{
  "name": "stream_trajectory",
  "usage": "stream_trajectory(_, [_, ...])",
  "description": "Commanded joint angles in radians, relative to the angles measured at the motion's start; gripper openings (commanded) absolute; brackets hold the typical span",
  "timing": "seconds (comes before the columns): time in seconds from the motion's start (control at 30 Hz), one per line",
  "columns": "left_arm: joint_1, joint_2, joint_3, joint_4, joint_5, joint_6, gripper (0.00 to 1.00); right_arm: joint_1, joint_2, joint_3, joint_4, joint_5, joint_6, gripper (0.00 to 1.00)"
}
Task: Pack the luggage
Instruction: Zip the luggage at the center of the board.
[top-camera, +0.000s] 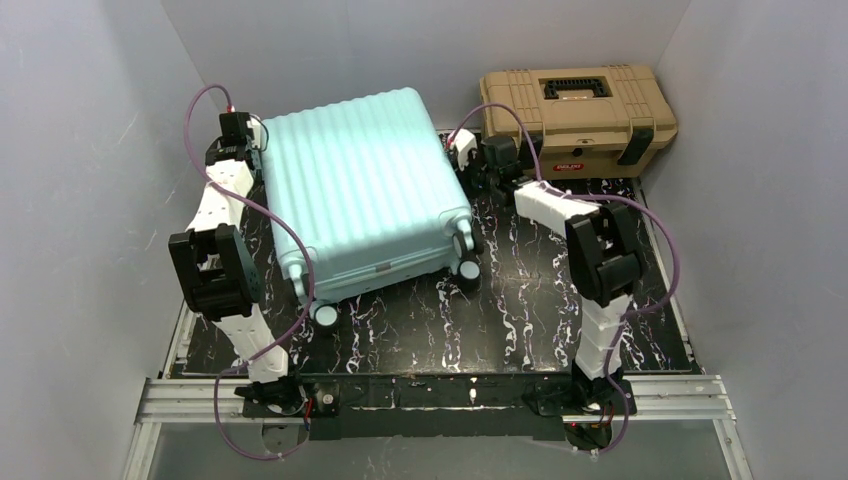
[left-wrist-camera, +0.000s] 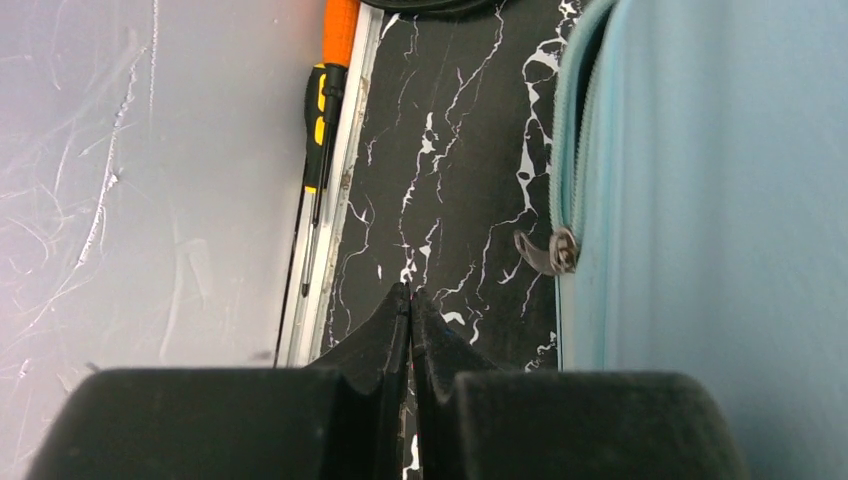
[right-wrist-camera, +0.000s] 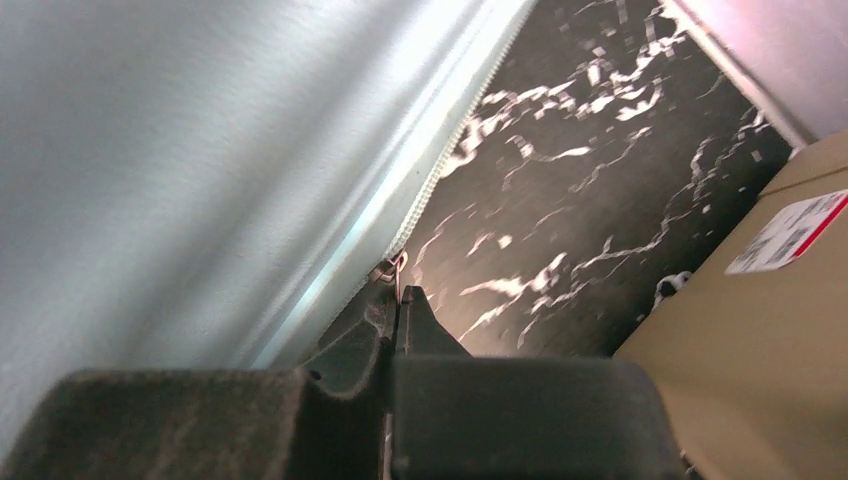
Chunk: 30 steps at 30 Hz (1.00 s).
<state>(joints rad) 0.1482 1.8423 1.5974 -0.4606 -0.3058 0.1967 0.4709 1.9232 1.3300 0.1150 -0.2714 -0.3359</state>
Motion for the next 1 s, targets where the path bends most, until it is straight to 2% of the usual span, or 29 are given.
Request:
stream_trajectory(0.0, [-0.201, 0.036, -0.027, -0.154, 0.288, 0.004, 0.00, 0.056, 0.162, 0.209, 0.122, 0.062, 0.064, 0.01])
stream_trajectory(0.1, [-0.201, 0.046, -0.017, -0.152, 0.279, -0.006, 0.00, 0.051, 0.181, 0.232, 0.117, -0.080, 0.121, 0.01])
stream_trajectory(0.2, [-0.201, 0.064, -0.004, -0.145, 0.273, -0.008, 0.00, 0.062, 0.144, 0.174, 0.161, -0.215, 0.167, 0.01])
stream_trajectory(0.3, [-0.201, 0.086, 0.015, -0.144, 0.281, -0.010, 0.00, 0.102, 0.071, 0.090, 0.170, -0.276, 0.137, 0.01])
stream_trajectory(0.47, [-0.199, 0.083, 0.044, -0.166, 0.297, -0.001, 0.01, 0.197, -0.050, -0.047, 0.144, -0.287, 0.094, 0.01])
stream_trajectory(0.53, [-0.199, 0.066, 0.052, -0.178, 0.276, 0.018, 0.12, 0.237, -0.086, -0.098, 0.144, -0.287, 0.089, 0.01])
stream_trajectory(0.57, [-0.196, 0.057, 0.060, -0.184, 0.251, 0.025, 0.24, 0.256, -0.103, -0.122, 0.144, -0.286, 0.089, 0.01])
stream_trajectory(0.6, [-0.193, 0.051, 0.068, -0.194, 0.224, 0.030, 0.35, 0.276, -0.120, -0.144, 0.146, -0.282, 0.094, 0.01])
stream_trajectory(0.63, [-0.187, 0.048, 0.083, -0.212, 0.206, 0.032, 0.41, 0.295, -0.133, -0.166, 0.152, -0.278, 0.100, 0.01])
stream_trajectory(0.7, [-0.169, 0.049, 0.108, -0.245, 0.205, 0.035, 0.49, 0.334, -0.162, -0.208, 0.167, -0.263, 0.120, 0.01])
stream_trajectory(0.8, [-0.155, 0.056, 0.119, -0.276, 0.214, 0.053, 0.51, 0.398, -0.201, -0.262, 0.194, -0.174, 0.158, 0.01])
stream_trajectory(0.97, [-0.151, 0.050, 0.095, -0.286, 0.268, 0.058, 0.52, 0.394, -0.213, -0.237, 0.148, 0.144, 0.183, 0.01])
